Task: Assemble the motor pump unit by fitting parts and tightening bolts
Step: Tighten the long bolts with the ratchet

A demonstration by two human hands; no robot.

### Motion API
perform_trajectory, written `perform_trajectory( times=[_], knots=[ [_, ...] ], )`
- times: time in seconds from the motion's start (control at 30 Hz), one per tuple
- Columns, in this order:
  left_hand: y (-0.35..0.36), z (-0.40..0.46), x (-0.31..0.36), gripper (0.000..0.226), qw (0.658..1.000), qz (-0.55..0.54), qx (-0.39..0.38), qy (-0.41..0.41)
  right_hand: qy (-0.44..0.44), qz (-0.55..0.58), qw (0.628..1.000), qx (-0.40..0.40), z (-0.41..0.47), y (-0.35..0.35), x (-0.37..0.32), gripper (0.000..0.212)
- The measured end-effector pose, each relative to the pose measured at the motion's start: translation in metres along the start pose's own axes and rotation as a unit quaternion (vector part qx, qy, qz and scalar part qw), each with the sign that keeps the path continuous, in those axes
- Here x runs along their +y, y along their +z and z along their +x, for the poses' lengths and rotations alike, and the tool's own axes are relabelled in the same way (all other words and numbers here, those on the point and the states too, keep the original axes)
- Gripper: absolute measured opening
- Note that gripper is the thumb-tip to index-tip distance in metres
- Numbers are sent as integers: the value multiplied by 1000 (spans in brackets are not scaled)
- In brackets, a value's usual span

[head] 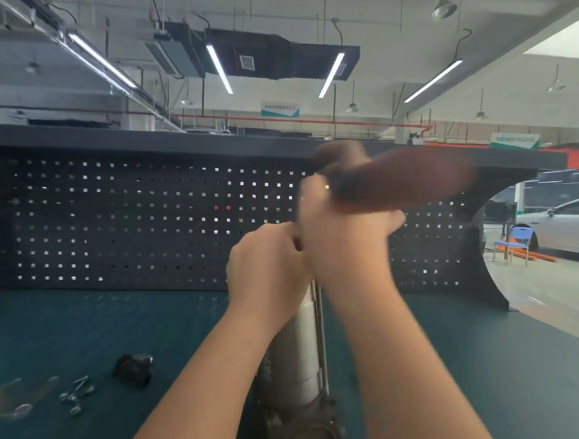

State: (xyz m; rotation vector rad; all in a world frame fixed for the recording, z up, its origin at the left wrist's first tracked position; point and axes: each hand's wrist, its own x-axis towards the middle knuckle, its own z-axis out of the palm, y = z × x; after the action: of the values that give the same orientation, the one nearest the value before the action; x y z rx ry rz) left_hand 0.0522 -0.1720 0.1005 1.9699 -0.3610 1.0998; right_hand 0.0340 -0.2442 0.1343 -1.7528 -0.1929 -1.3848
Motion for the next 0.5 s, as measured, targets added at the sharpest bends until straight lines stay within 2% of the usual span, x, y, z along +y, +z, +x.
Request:
perform_trajectory(
  times=[0.07, 0.1, 0.17, 0.23, 0.3, 0.37, 0.4, 0.43, 0.47, 0.5],
  knots=[
    [2, 1, 2, 40, 999, -1, -47, 21, 126, 132, 983, 14, 21, -25, 16, 21],
    [4, 1, 1, 32, 999, -26, -41, 21, 180, 177, 968, 6, 24, -34, 22, 17],
    [8, 1, 2, 28, 998, -23, -47, 19, 226, 206, 952, -2, 22, -37, 27, 15],
    [6, 0, 4, 33, 998, -29, -50, 9, 204, 210, 956, 34, 17, -27, 17, 18],
    [5, 2, 0, 47, 999, 28, -37, 9, 142, 184, 972, 44, 8, -12, 0, 18],
    [2, 5, -6, 30, 993, 74, -85, 27, 62, 107, 992, 17, -8, 2, -16, 17],
    [0, 7, -8, 21, 991, 64, -97, 72, 7, 65, 998, 9, -17, 8, -19, 20],
    [-5, 4, -5, 13, 990, -71, -105, 55, -37, 30, 999, 13, -24, 12, -22, 23],
    [-12, 5, -6, 7, 966, -239, -92, -30, -65, 5, 998, 18, -28, 15, -23, 25],
    [-10, 6, -13, 17, 930, -346, -98, -78, -78, -7, 997, 11, -29, 16, -23, 24]
  ],
)
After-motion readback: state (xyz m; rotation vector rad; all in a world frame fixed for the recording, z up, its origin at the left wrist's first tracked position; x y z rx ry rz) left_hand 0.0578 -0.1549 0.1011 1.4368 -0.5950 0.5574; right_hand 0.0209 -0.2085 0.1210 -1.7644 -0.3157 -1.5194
